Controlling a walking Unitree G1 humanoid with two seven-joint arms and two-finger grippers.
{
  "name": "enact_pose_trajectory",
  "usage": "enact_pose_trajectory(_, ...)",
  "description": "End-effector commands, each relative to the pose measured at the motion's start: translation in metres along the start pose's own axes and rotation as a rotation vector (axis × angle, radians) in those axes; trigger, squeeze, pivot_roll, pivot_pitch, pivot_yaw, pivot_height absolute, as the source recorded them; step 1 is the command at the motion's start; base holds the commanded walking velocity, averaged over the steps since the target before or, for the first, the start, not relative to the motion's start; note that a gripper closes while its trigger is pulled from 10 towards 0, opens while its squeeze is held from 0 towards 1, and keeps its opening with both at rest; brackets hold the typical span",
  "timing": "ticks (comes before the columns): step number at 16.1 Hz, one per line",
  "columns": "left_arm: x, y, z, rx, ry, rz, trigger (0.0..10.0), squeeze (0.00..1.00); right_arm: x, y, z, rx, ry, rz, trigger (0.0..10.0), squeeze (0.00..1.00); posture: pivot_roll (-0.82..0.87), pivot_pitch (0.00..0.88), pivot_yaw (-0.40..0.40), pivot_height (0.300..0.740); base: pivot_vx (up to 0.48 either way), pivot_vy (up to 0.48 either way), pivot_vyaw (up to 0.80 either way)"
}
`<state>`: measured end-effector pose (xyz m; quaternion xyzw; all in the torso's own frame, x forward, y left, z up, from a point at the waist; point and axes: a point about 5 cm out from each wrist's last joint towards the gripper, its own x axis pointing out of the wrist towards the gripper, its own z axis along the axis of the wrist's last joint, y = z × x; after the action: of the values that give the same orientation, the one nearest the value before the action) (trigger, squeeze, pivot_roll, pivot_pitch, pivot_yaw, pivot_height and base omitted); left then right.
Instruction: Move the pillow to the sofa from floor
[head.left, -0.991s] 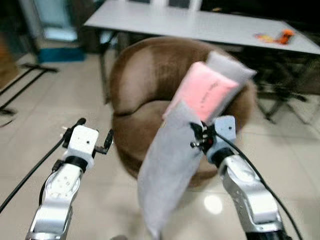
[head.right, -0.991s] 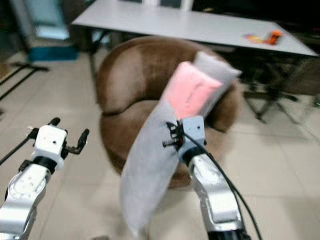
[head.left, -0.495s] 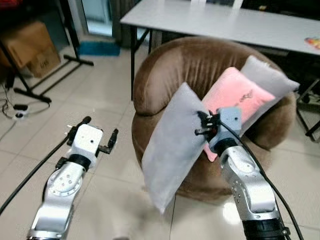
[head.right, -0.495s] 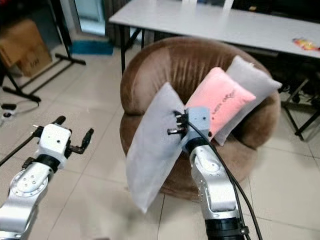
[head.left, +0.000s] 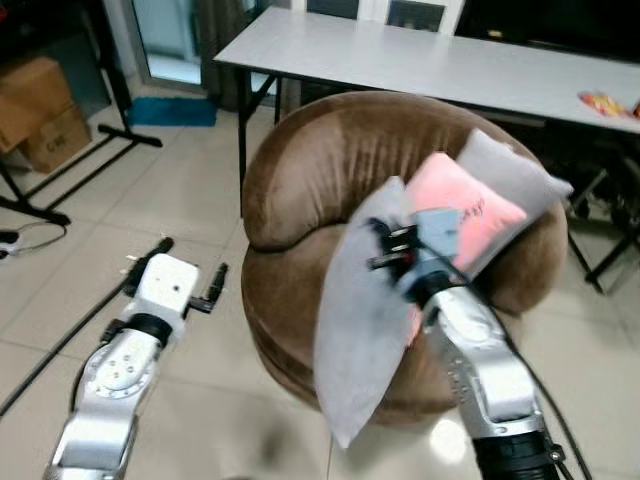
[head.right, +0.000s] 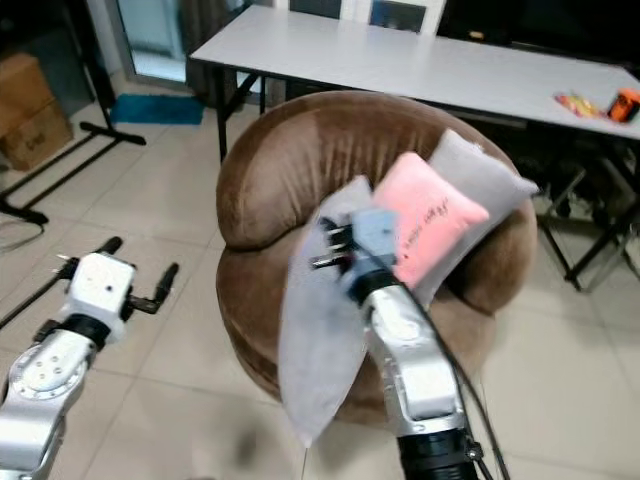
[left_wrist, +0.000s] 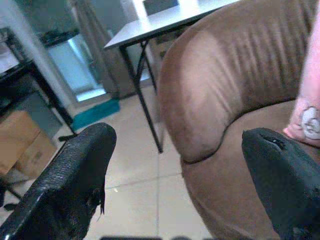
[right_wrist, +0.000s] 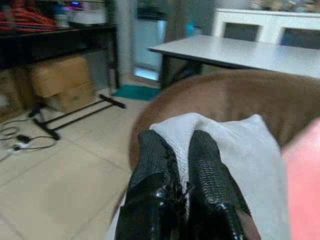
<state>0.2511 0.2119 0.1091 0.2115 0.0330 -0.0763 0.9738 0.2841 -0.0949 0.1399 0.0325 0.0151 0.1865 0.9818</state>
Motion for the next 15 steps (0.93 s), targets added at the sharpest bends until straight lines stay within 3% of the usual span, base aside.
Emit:
enact_pose_trajectory(1,0.002,-0.006,0.006,0.003,-0.028,-0.020,10.0,0.00,-0.001,-0.006,0.015,-0.026,-0.071,0.002,10.0,0.00,0.02,0.000,-0.061,0.740,0.296,0.000,0.80)
enact_pose_trajectory(2,0.002,-0.006,0.006,0.006,-0.029,-0.022,10.0,0.00,-0.001,-0.006,0.015,-0.025,-0.069,0.006,10.0,0.00,0.02,0.000,-0.061,0.740,0.300,0.000,0.79)
enact_pose_trajectory(15,0.001,-0.006,0.003,0.020,-0.026,-0.034,10.0,0.00,0.012,-0.012,0.027,-0.027,-0.108,0.013,10.0,0.00,0.03,0.000,-0.069,0.740,0.297,0.000,0.00)
